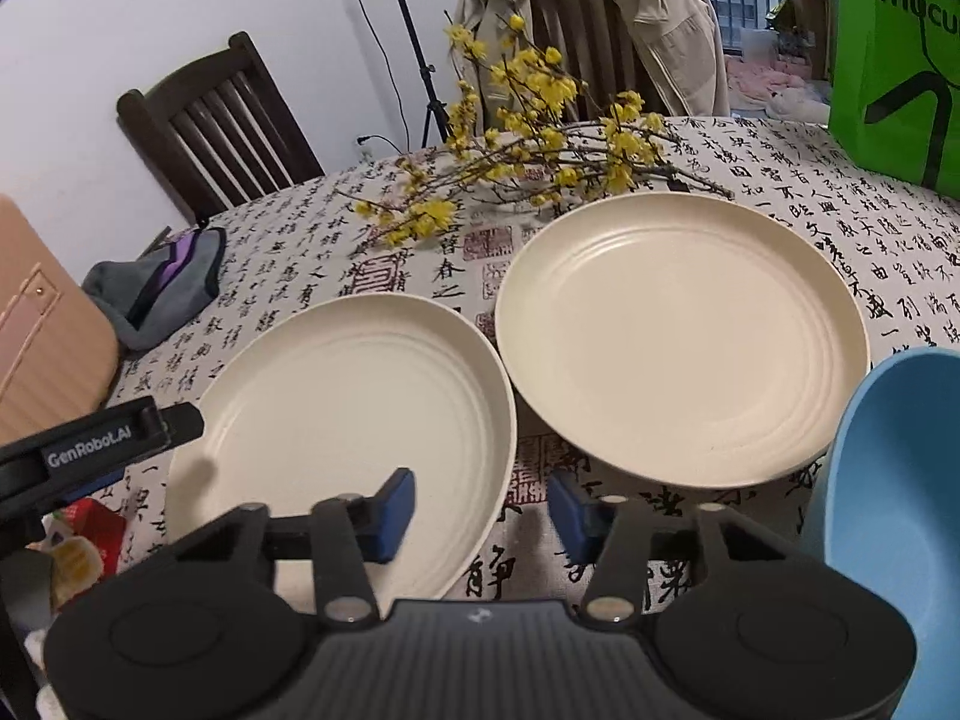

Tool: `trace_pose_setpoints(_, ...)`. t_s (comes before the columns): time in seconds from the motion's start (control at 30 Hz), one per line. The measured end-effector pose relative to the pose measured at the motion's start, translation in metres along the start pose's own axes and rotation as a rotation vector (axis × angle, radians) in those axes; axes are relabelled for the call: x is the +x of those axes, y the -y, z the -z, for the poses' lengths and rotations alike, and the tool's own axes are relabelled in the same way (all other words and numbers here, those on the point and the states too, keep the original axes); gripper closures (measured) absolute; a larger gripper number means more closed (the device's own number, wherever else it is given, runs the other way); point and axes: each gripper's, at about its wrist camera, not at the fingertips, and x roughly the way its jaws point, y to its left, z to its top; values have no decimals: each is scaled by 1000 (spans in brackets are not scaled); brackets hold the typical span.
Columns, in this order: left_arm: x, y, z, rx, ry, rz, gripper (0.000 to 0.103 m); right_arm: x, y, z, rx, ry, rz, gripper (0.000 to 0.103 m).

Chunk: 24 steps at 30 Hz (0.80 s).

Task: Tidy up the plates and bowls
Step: 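Close the left tool on a cream plate rim while the right tool closes on another, then lift the held cream plates up off the table with both tools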

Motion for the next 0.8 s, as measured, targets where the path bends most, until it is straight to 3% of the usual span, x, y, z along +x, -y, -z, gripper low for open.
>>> trace_pose_setpoints(0.17,4,5,3,50,8,-33,44,7,1,1,1,-4,15,66)
trace_pose_setpoints(0.3,11,7,5,91,-1,-32,48,12,2,1,3,-6,18,72)
trace_pose_setpoints(0.43,16,11,9,141,12,-94,54,15,3,2,-3,-3,21,75)
trace_pose_setpoints(0.8,21,19,15,206,11,-69,75,17,4,2,-9,14,12,84)
